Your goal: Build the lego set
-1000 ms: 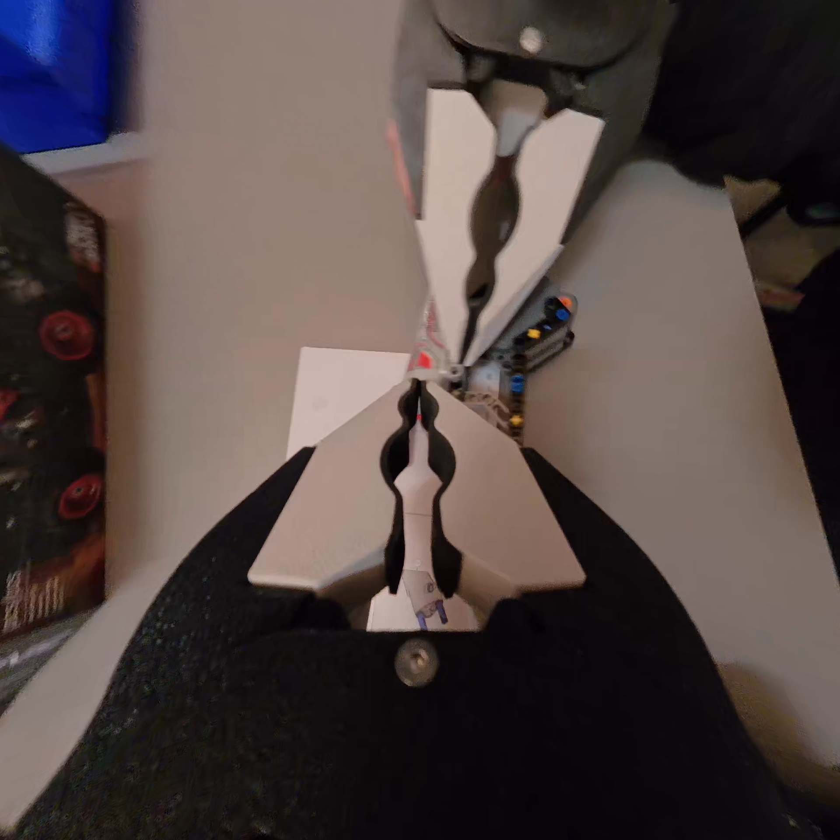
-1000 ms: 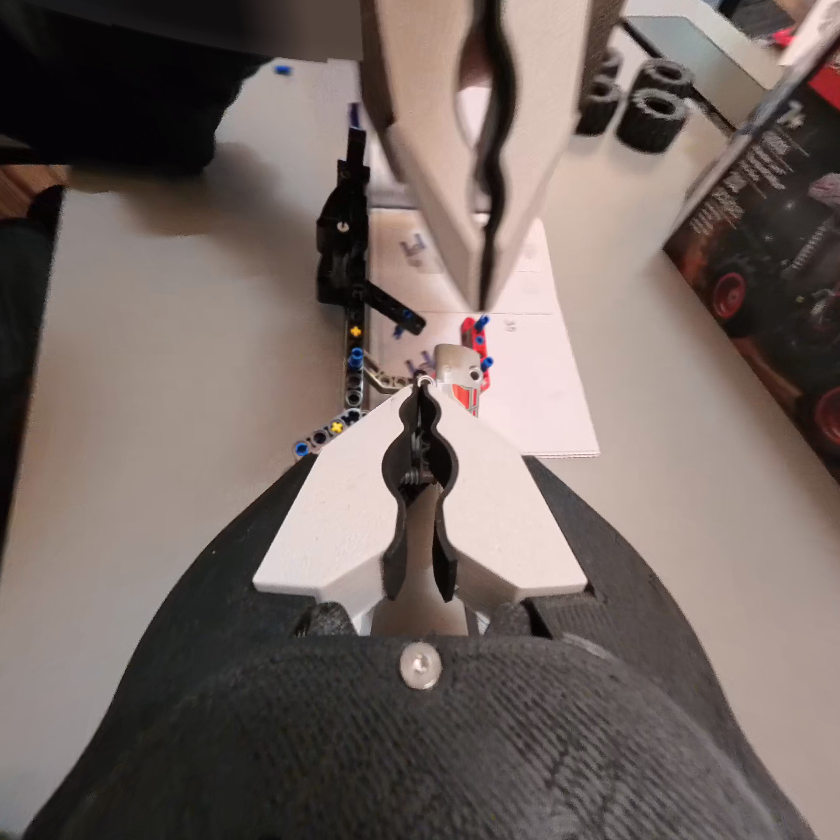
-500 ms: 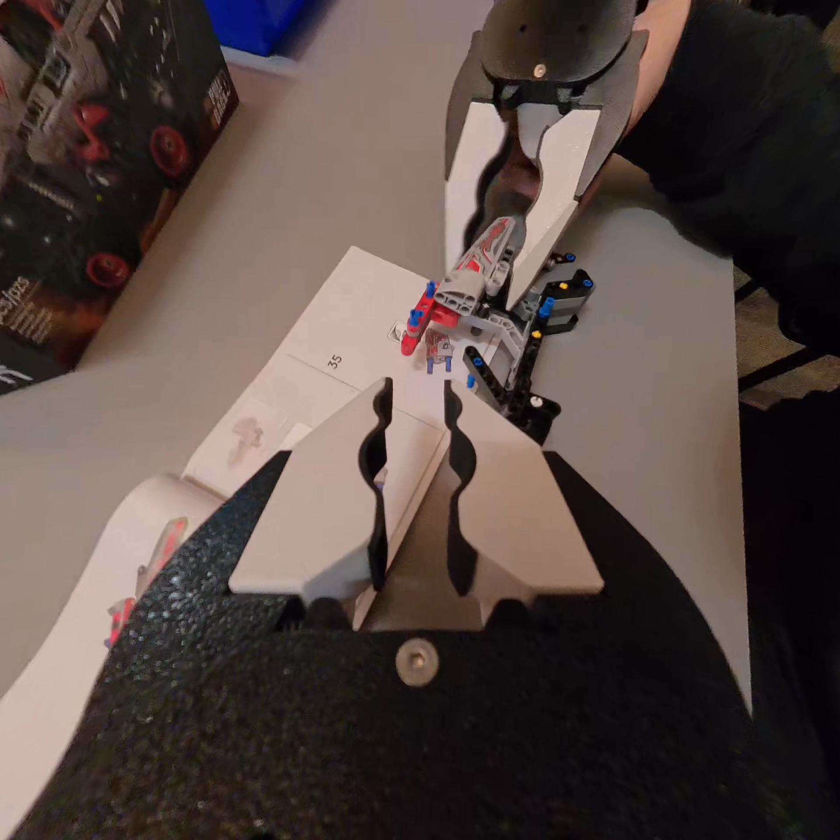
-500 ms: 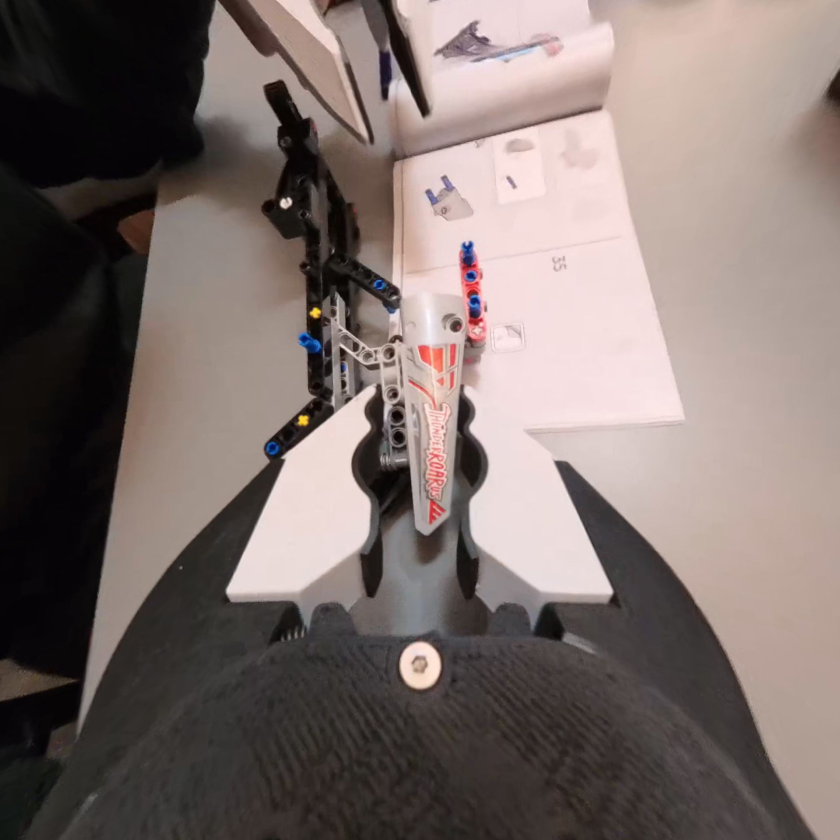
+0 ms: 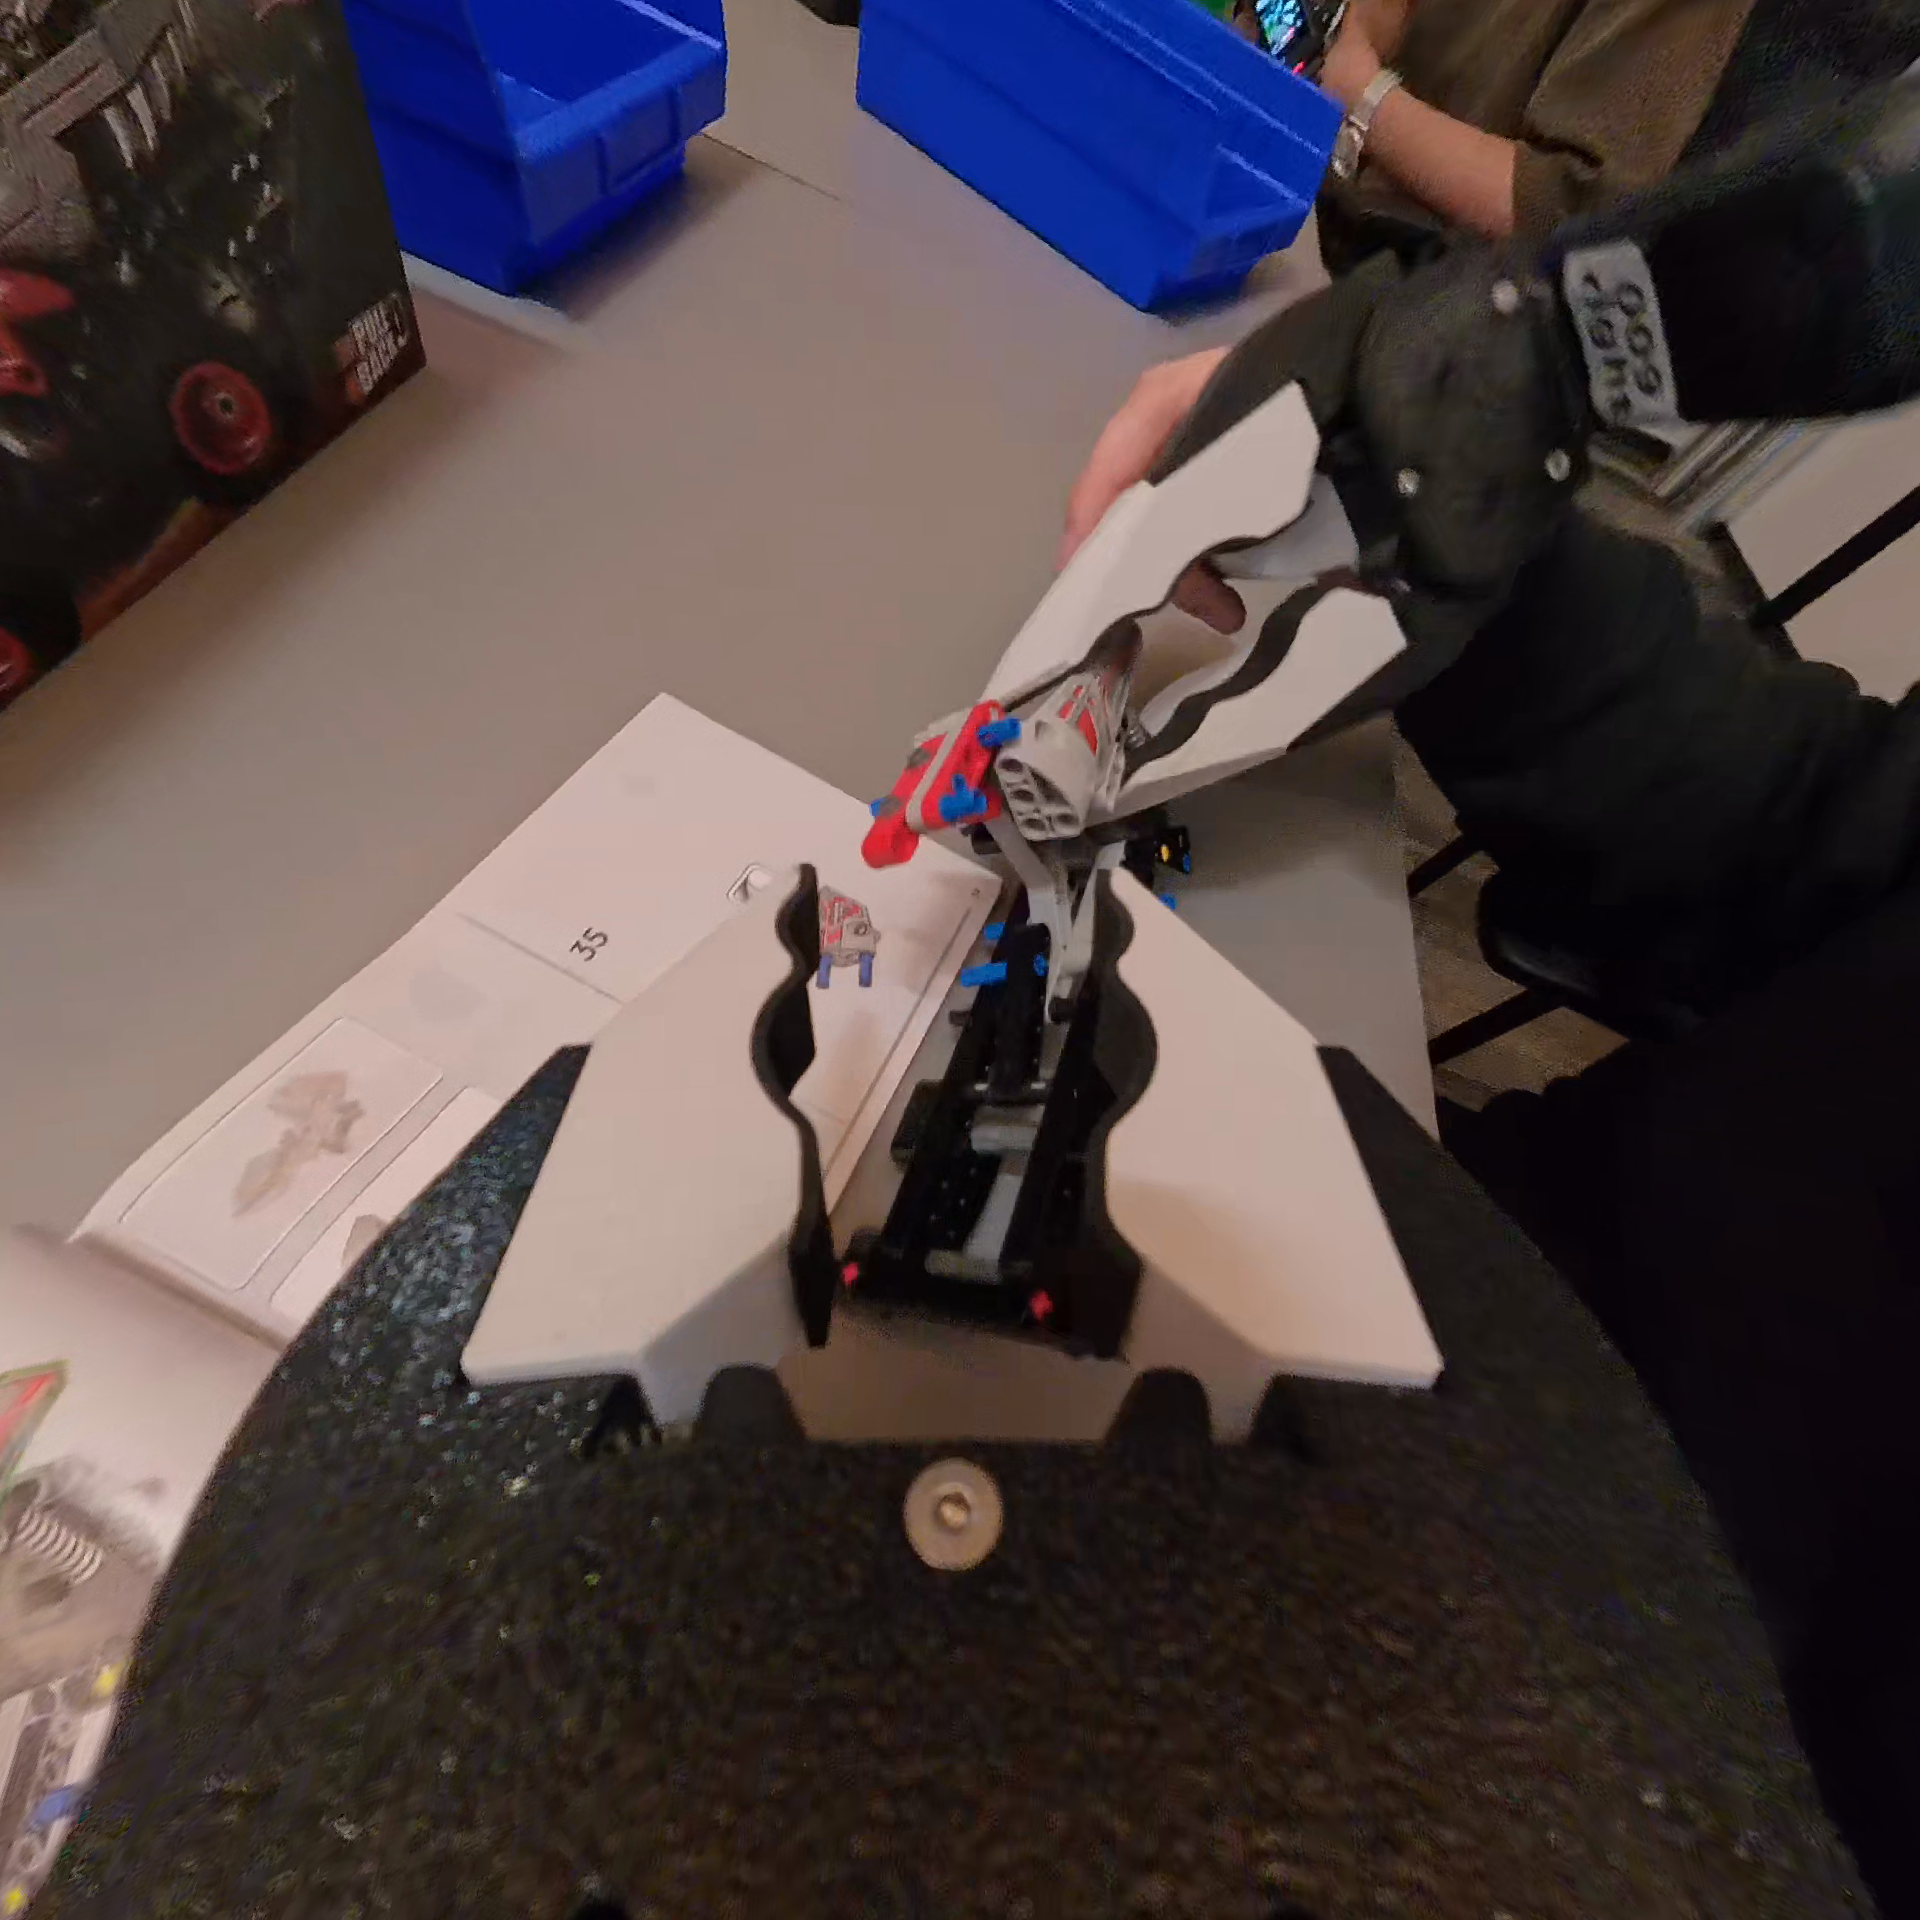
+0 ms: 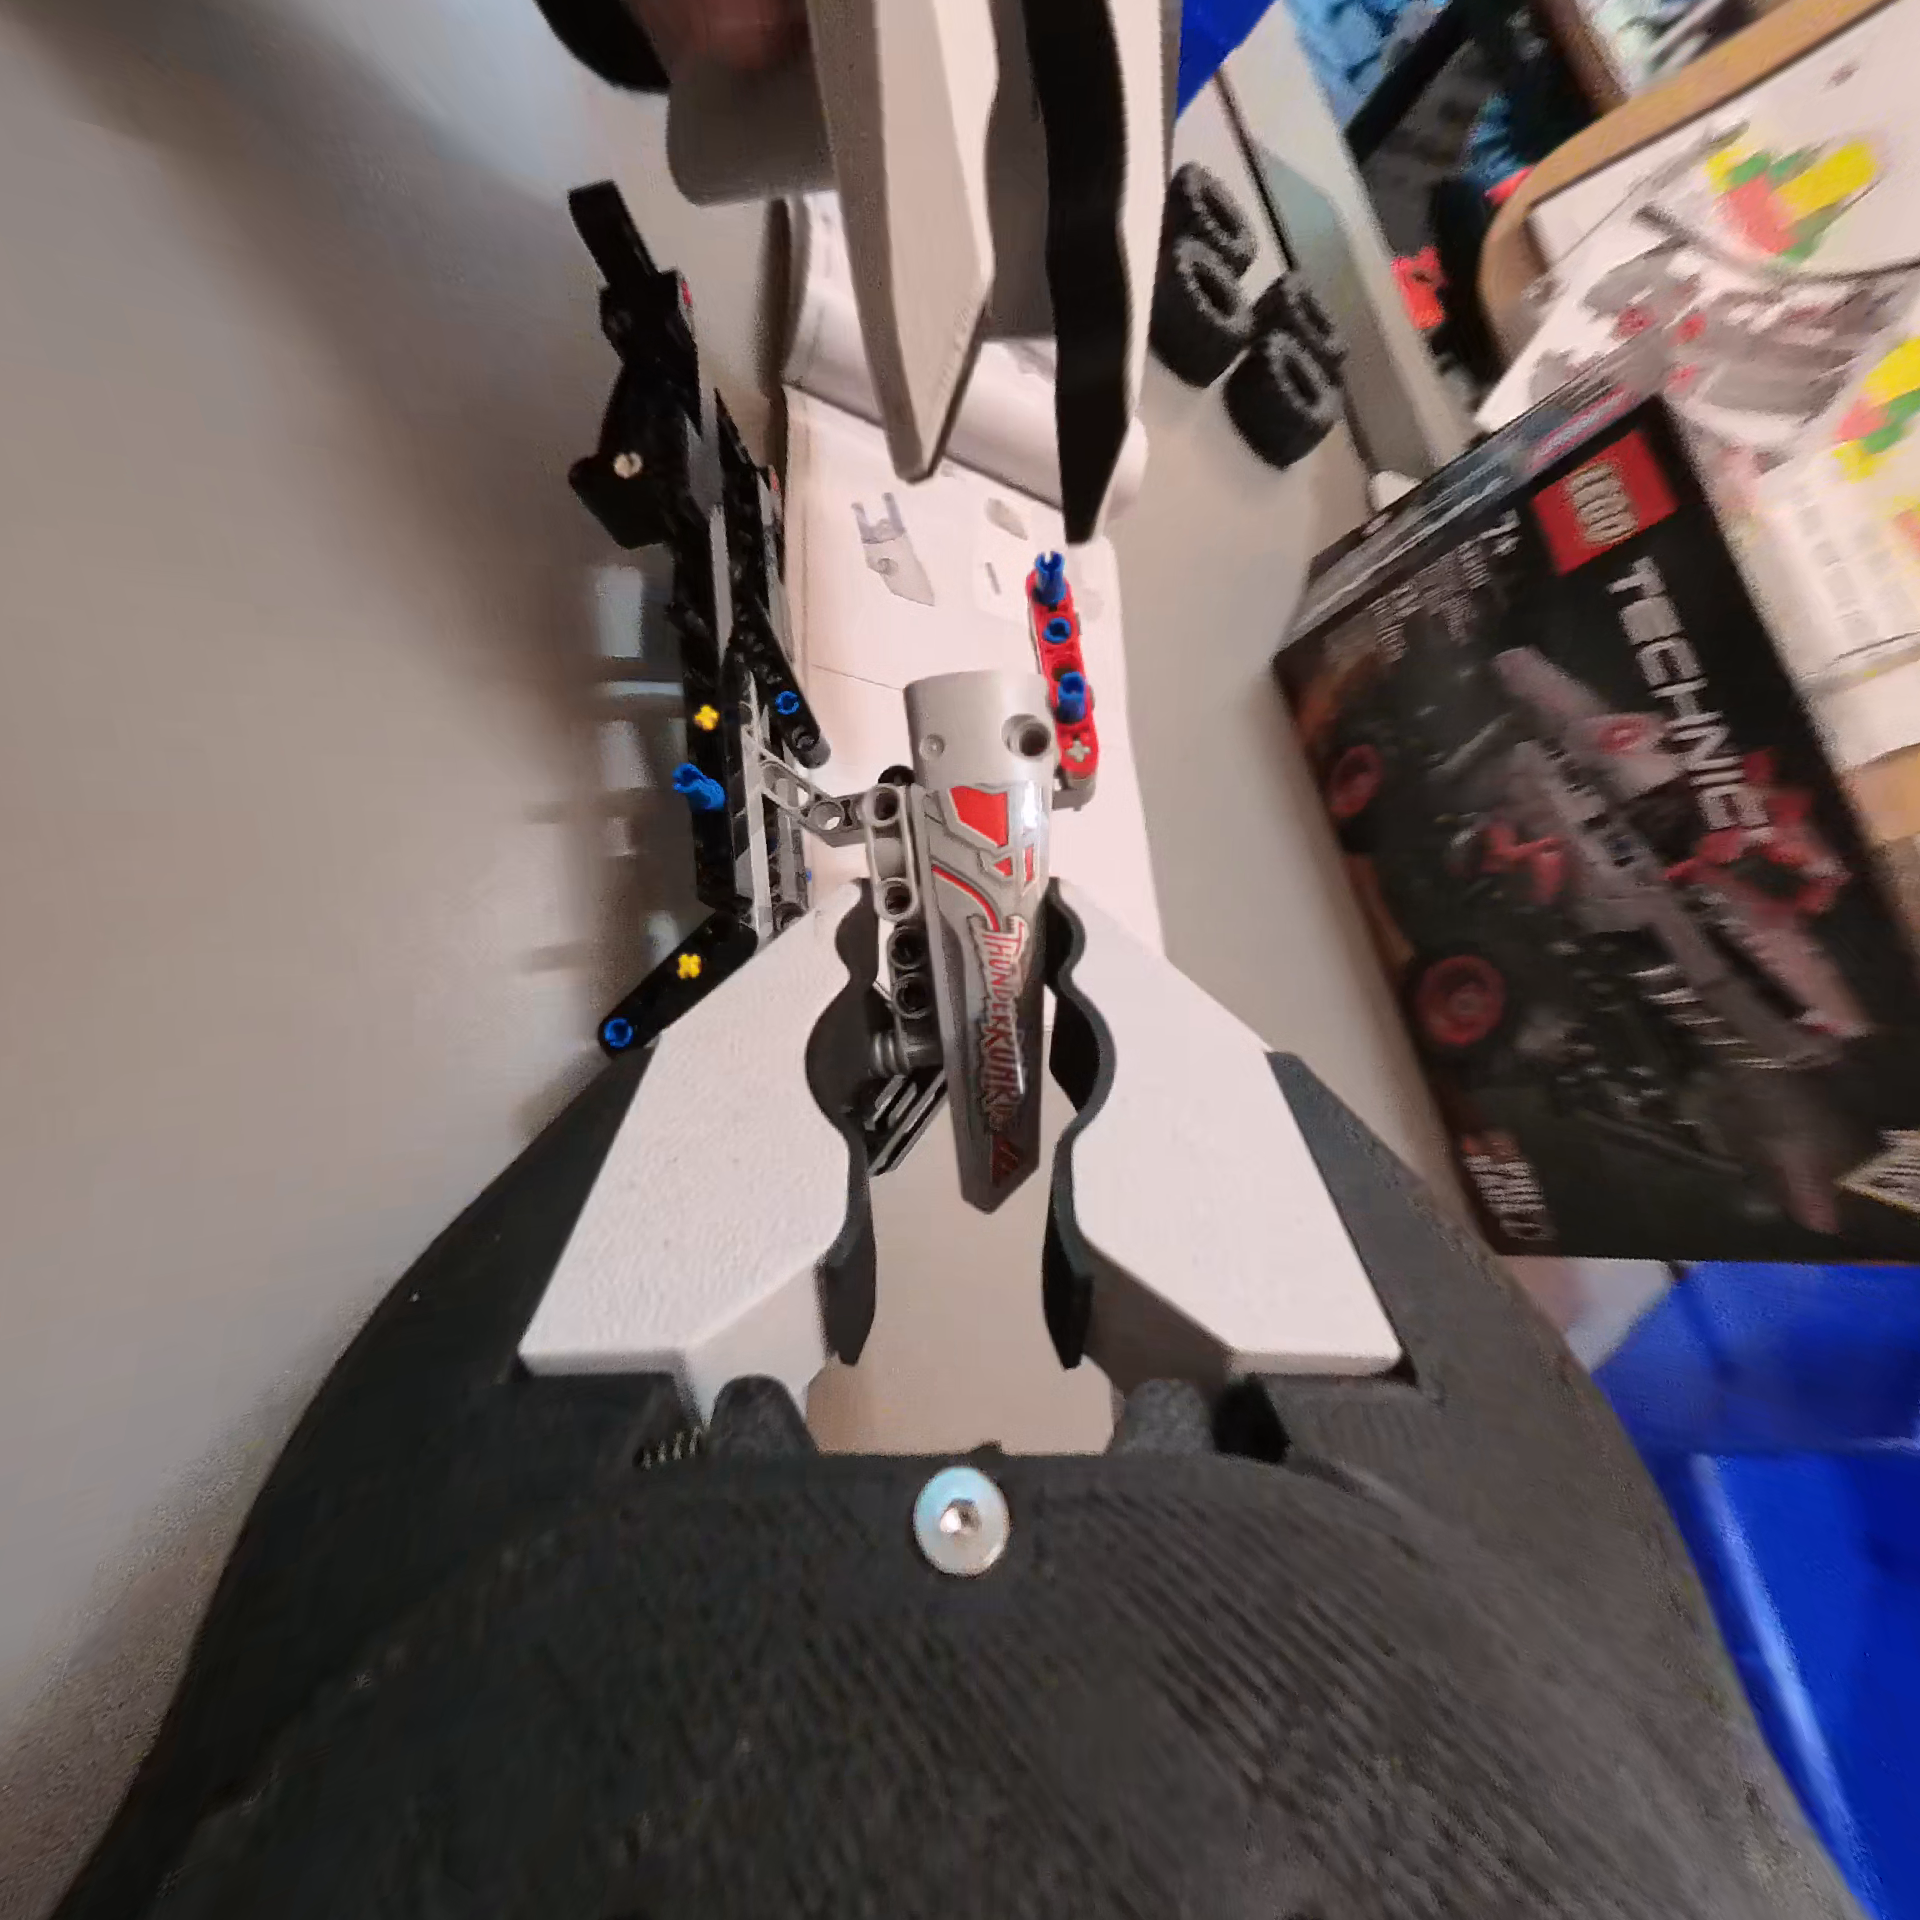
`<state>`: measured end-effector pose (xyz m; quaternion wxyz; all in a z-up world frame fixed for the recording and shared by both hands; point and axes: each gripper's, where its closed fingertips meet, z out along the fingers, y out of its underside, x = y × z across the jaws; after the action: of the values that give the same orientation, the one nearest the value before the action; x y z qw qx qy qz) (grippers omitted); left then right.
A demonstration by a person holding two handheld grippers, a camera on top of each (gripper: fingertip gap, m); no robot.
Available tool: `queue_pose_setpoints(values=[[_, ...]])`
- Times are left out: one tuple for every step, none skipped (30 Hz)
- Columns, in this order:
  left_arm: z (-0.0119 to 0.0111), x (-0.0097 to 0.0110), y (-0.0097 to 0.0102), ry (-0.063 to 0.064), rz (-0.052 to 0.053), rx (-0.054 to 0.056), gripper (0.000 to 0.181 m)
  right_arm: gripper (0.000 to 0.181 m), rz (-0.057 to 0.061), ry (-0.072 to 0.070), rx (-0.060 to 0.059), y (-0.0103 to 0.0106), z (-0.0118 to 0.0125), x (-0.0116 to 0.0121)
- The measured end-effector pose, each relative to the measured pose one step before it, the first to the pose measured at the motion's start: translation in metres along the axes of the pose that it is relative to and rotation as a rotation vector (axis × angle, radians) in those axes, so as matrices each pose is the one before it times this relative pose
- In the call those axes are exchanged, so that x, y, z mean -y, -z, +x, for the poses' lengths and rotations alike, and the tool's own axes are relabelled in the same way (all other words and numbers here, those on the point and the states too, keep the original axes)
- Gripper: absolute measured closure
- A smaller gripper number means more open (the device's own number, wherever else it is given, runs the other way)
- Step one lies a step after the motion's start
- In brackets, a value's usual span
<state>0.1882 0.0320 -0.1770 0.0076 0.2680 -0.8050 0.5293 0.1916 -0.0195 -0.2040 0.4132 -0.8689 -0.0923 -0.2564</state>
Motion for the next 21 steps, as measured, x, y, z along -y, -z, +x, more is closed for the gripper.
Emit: queue_pose_setpoints(values=[[0.00107,0.00016,-0.00286,-0.0016,-0.0136,0.0069,0.128,0.153,-0.001,0.0364,-0.0405,0.00066,0.00036,0.00177],[0.00134,-0.00096,-0.00299,-0.0012,-0.0205,0.0053,0.126,0.152,-0.0013,0.0381,-0.0396,0.00065,0.00021,0.00188],[0.00125,-0.00117,-0.00292,-0.0006,-0.0204,0.0052,0.124,0.152,-0.004,0.0431,-0.0388,0.00091,-0.00002,0.00194],[0.00171,-0.0016,-0.00267,-0.0008,-0.0184,0.0014,0.124,0.152,-0.0039,0.0453,-0.0336,0.00156,-0.00079,0.00208],[0.00269,-0.00185,-0.00262,-0.0012,-0.0152,-0.0059,0.122,0.152,-0.0054,0.0403,-0.0327,0.00164,-0.00104,0.00203],[0.00361,-0.00126,-0.00245,-0.0026,-0.0082,-0.0131,0.121,0.152,-0.0033,0.0376,-0.0325,0.00161,-0.0014,0.00242],[0.00509,-0.00075,-0.00239,-0.0041,-0.001,-0.0219,0.121,0.152,-0.0017,0.038,-0.0333,0.00186,-0.00112,0.00214],[0.00604,-0.00076,-0.00234,-0.0012,-0.0003,-0.0267,0.121,0.152,0.0005,0.0321,-0.0276,0.00208,-0.00135,0.00206],[0.00537,-0.00139,-0.00223,0.001,-0.0054,-0.0207,0.121,0.152,0.0018,0.0232,-0.0208,0.00222,-0.00156,0.00187],[0.00423,-0.00209,-0.00206,-0.0028,-0.0085,-0.0102,0.121,0.152,-0.0008,0.0113,-0.014,0.00195,-0.0016,0.00114],[0.00349,-0.00203,-0.00168,-0.0083,-0.0053,-0.0012,0.121,0.152,-0.0002,-0.0062,0.0021,0.00194,-0.00267,0.00101],[0.00243,-0.00172,-0.00101,-0.0139,0.0027,0.0096,0.121,0.152,0.0067,-0.0236,0.0289,0.002,-0.00537,0.00141],[0.0021,-0.0023,-0.00085,-0.0225,0.0042,0.0126,0.122,0.145,0.0156,-0.0366,0.0362,0.00215,-0.00504,0.00192],[0.00431,-0.00248,-0.00093,-0.034,0.0038,-0.001,0.122,0.139,0.015,-0.0479,0.0317,0.00247,-0.00288,0.00123],[0.00582,-0.00133,-0.00104,-0.0398,0.0103,-0.008,0.13,0.136,0.0174,-0.0575,0.0485,0.00299,-0.00331,0.00111],[0.00377,-0.00013,-0.00069,-0.0413,0.0149,0.0065,0.138,0.131,0.0178,-0.0745,0.0592,0.00325,-0.00267,0.00093],[0.00169,0.00078,-0.00016,-0.0446,0.0172,0.0178,0.141,0.124,0.0167,-0.084,0.059,0.00352,-0.00141,0.00064],[0.00096,0.00088,0.00011,-0.05,0.0155,0.016,0.143,0.12,0.0216,-0.0836,0.0646,0.00367,-0.00146,0.00107],[0.00054,0.00009,0.00026,-0.0465,0.0104,0.0112,0.143,0.118,0.0197,-0.0831,0.0681,0.00332,-0.0018,0.00089],[0.00081,0.00022,0.00011,-0.0361,0.0101,0.0025,0.142,0.117,0.0144,-0.0701,0.0567,0.00234,-0.0006,0.00073],[0.00105,0.00033,-0.00003,-0.0279,0.0114,-0.0024,0.142,0.116,0.012,-0.0556,0.0509,0.00076,-0.00077,0.00043]])
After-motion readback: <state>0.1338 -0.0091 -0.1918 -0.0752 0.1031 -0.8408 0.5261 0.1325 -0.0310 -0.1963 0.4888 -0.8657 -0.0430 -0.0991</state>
